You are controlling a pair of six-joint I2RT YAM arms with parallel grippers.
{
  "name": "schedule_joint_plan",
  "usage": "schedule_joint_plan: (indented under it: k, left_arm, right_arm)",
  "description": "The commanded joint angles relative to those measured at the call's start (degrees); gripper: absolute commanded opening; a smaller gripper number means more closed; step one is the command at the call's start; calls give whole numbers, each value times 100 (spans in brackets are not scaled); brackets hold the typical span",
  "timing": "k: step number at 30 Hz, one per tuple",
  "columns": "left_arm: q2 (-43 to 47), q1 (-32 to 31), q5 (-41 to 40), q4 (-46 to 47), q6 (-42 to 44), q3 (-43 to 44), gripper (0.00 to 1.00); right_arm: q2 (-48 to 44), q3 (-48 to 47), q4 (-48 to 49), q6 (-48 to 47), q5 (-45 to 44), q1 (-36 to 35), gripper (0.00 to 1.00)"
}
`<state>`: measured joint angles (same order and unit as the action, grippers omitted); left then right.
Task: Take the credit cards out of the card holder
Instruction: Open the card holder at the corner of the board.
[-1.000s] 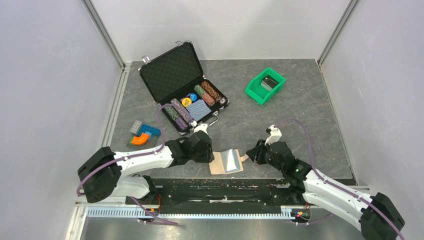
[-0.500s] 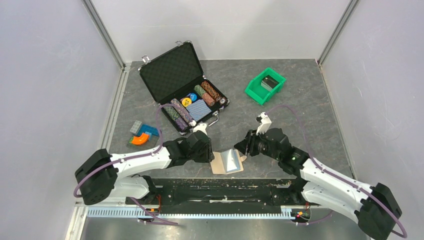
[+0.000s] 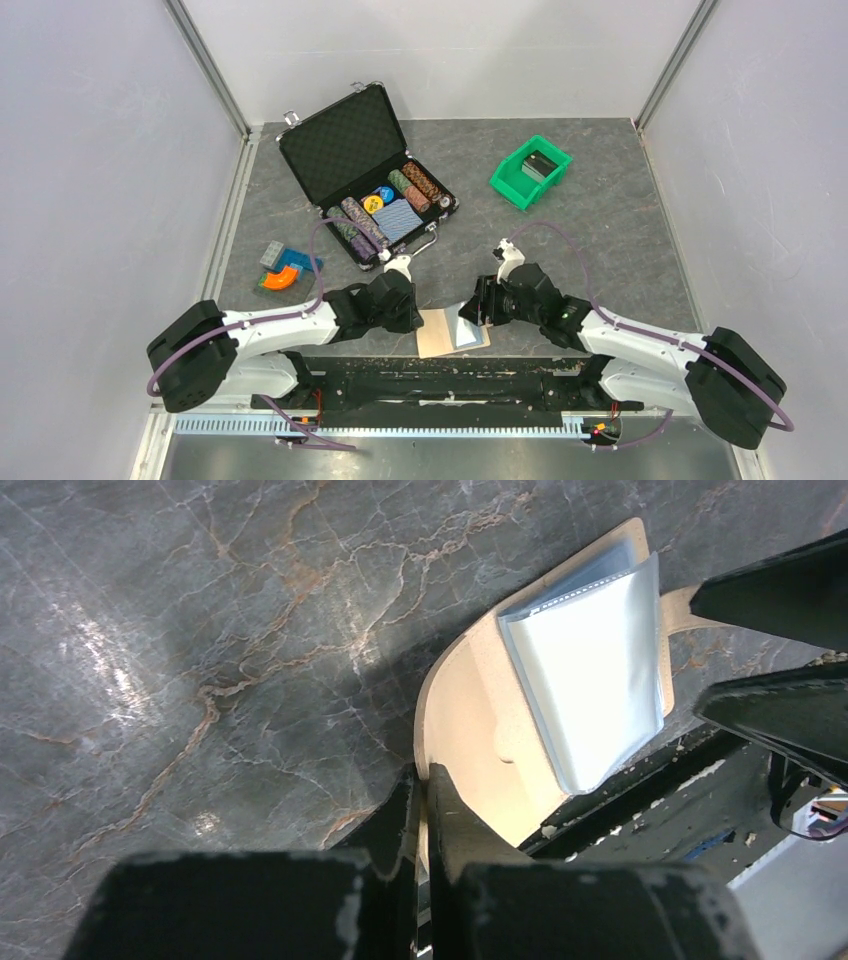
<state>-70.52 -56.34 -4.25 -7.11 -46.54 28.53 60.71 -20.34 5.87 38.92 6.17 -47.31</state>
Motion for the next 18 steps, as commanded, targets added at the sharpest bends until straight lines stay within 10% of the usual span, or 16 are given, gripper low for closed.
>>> schedule_joint_plan:
  k: [1, 18]
  left_arm:
    - [137, 0, 168, 431, -58, -112, 2]
    - [-24, 1, 285, 687, -228, -89, 2]
  right_arm:
    - [13, 118, 67, -40, -196, -16, 58]
    - [112, 191, 1175, 585, 554, -298, 46]
